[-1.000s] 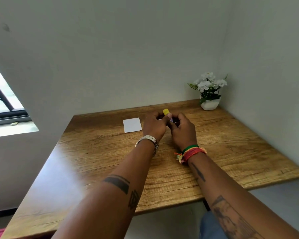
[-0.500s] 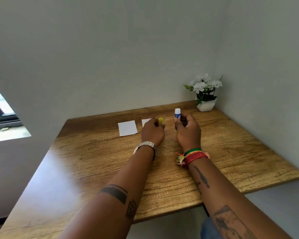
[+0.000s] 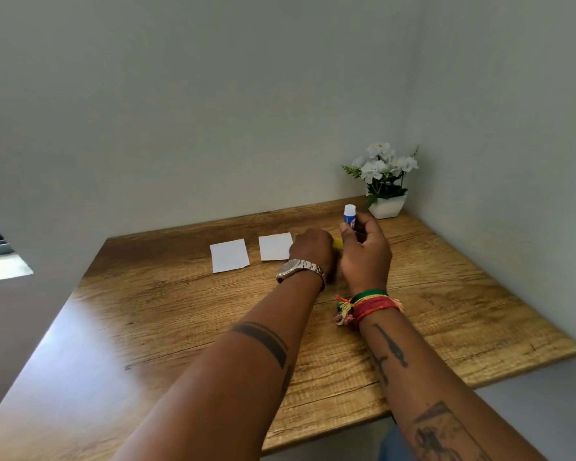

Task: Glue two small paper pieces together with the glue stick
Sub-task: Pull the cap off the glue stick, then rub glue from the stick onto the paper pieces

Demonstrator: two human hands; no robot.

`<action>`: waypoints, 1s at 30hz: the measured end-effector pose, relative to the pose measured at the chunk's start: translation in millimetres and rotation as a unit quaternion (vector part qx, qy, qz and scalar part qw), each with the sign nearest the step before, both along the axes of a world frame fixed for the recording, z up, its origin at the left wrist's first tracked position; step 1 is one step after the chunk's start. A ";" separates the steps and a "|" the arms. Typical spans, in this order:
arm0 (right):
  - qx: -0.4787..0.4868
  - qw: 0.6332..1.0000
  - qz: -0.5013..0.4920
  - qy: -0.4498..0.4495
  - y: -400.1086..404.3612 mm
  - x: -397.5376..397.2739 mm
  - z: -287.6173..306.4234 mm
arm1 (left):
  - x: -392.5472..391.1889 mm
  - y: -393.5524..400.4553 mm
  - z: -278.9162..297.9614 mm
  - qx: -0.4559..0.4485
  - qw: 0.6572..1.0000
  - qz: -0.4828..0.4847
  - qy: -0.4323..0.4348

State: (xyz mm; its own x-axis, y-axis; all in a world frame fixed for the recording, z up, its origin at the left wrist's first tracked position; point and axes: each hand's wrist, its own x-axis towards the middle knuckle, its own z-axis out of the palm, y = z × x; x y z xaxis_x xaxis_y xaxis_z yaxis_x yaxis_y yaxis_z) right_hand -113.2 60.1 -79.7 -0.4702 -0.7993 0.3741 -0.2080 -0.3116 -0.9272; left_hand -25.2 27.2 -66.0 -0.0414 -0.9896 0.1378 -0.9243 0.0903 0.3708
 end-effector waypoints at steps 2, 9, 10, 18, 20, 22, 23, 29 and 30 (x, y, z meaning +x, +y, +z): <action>0.001 1.000 0.001 0.009 -0.7 0.0 -0.1 | 0.9 -2.0 -1.2 0.014 1.000 -0.013 0.007; 0.004 1.000 0.000 0.001 -1.2 -0.3 1.0 | 24.9 2.4 -3.6 0.013 0.994 -0.008 0.108; 0.008 1.000 -0.002 -0.003 -1.2 -0.7 1.3 | 29.7 4.1 -4.5 0.009 0.993 -0.002 0.120; 0.025 0.997 0.056 0.041 5.6 11.0 0.2 | 49.0 24.1 -1.2 -0.064 0.971 0.006 0.230; 0.031 0.994 0.095 0.037 8.9 19.0 1.8 | 53.7 31.2 -0.7 -0.083 0.960 0.014 0.267; 0.031 0.990 0.134 0.019 12.0 30.0 4.2 | 61.4 37.8 -1.1 -0.102 0.942 0.031 0.319; 0.028 0.989 0.147 0.010 13.4 36.7 5.8 | 66.6 41.6 -1.1 -0.110 0.929 0.045 0.350; 0.047 0.971 0.224 0.062 13.9 75.9 11.6 | 102.6 56.8 -3.1 -0.114 0.859 0.083 0.491; 0.048 0.967 0.240 0.075 13.1 81.3 12.9 | 107.3 58.2 -2.8 -0.117 0.859 0.080 0.493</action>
